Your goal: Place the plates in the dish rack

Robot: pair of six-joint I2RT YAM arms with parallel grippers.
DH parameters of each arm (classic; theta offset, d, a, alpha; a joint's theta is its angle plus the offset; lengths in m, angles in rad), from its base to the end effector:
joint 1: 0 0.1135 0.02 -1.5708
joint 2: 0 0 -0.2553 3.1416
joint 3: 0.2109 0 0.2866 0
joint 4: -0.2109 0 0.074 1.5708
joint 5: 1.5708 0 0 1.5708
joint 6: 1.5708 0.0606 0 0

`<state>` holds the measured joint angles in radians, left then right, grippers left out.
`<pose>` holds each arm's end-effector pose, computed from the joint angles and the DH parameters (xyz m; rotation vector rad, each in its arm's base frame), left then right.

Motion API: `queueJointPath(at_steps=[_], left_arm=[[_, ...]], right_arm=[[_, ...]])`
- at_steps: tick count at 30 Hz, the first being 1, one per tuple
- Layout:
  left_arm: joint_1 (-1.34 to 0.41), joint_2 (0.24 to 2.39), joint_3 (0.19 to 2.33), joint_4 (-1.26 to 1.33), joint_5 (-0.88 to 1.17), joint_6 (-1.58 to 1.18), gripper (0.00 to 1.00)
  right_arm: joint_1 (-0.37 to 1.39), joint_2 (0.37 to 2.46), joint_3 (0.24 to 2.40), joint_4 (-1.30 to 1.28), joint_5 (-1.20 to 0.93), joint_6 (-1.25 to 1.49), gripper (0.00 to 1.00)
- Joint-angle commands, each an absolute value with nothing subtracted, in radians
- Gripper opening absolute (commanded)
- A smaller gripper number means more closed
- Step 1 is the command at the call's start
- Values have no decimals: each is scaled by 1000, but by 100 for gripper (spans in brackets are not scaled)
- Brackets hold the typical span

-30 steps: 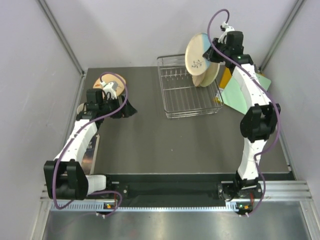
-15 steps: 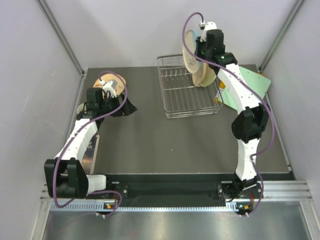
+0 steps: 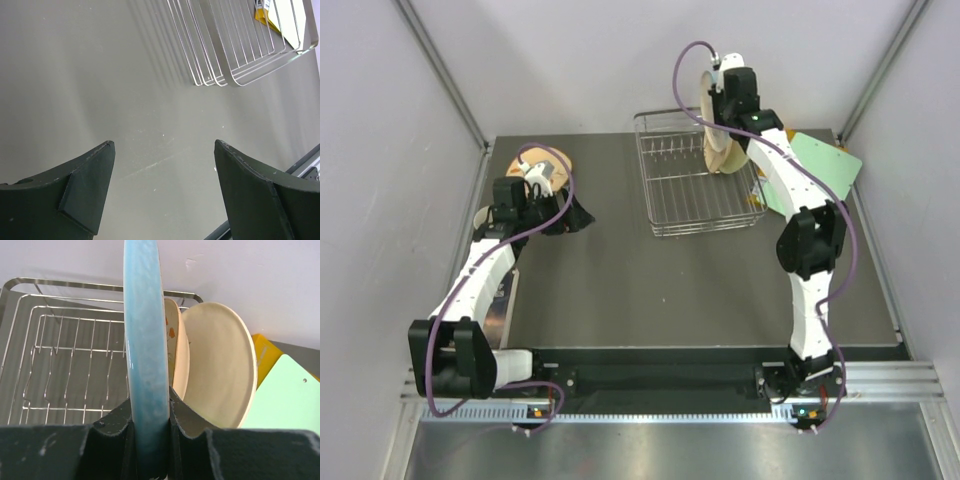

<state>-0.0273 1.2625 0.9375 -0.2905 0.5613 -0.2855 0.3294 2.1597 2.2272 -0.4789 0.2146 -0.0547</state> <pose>0.3286 -0.0412 0.2518 0.0416 2.1843 -0.7895 0.5336 0.1688 0.3513 -0.2393 1.9578 -0.0336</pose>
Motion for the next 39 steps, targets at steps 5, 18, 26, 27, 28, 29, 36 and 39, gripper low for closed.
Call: queueJointPath(at_steps=[5, 18, 26, 27, 28, 29, 36, 39], left_arm=[[-21, 1244, 936, -238, 575, -301, 85], [-6, 1267, 974, -217, 509, -285, 89], [-8, 1466, 1224, -273, 315, -86, 97], [-8, 1483, 1242, -276, 313, -78, 97], [-8, 1512, 1259, -279, 307, -80, 97], [-8, 1522, 1284, -278, 308, -83, 97], [-8, 1543, 1302, -247, 330, -132, 96], [-6, 1563, 1316, -250, 311, -100, 96]], right_arm=[[339, 2161, 2315, -279, 239, -92, 0], [341, 2224, 2281, -287, 233, -75, 0], [342, 2264, 2238, -266, 247, -98, 0], [344, 2267, 2227, -258, 256, -104, 0], [345, 2273, 2220, -250, 262, -109, 0], [344, 2278, 2212, -247, 268, -121, 0], [339, 2309, 2194, -198, 331, -172, 36], [336, 2301, 2177, -180, 351, -198, 50]])
